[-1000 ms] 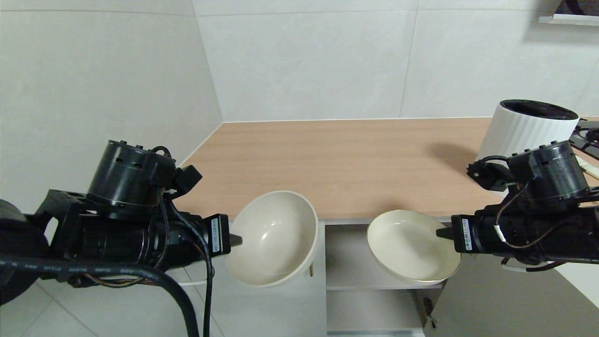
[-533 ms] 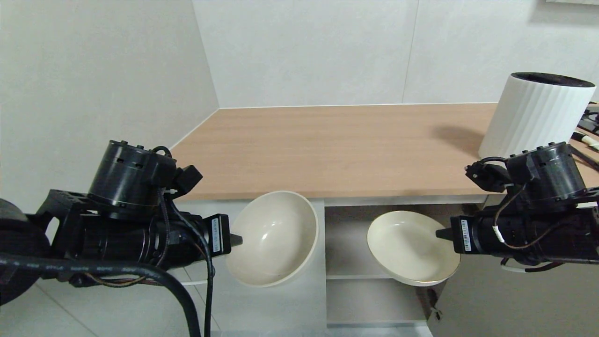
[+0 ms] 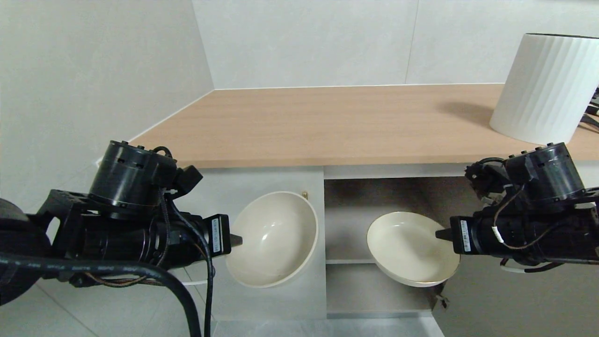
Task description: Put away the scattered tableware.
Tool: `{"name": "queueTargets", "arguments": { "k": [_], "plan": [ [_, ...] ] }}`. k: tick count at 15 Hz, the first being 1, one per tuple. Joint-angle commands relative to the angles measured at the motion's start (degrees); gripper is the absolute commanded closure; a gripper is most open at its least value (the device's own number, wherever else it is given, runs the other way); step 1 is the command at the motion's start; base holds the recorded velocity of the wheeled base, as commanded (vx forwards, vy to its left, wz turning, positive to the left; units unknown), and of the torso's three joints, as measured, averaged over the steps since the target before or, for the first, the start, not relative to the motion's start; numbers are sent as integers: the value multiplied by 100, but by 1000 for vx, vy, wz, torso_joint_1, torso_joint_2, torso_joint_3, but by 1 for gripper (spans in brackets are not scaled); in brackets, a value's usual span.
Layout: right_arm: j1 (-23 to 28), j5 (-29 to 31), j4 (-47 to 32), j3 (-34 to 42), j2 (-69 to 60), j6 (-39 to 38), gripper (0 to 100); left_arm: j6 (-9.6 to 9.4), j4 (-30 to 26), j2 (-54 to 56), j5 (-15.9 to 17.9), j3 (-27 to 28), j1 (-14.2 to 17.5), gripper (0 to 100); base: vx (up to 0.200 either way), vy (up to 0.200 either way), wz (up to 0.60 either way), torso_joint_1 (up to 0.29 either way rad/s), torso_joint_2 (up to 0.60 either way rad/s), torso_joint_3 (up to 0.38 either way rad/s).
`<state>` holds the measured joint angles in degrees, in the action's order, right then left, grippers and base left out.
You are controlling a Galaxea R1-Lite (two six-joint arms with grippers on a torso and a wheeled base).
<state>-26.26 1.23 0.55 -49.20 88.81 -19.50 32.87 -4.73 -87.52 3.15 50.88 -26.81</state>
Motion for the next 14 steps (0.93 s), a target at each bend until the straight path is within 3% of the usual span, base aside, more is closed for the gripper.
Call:
{"name": "queueTargets", "arguments": {
  "k": [1,6,14],
  "plan": [
    [-2,0,-2,-2,31,-1,100,1,-2,-2,2,1,0,100,0,0,0,-134,456,325],
    [-2,0,-2,-2,119,8,100,1,-2,-2,2,1,0,100,0,0,0,-67,327,244],
    [-2,9,472,-28,778,-9,100,1,-2,-11,2,1,-53,100,0,0,0,-3,7,6]
  ]
}}
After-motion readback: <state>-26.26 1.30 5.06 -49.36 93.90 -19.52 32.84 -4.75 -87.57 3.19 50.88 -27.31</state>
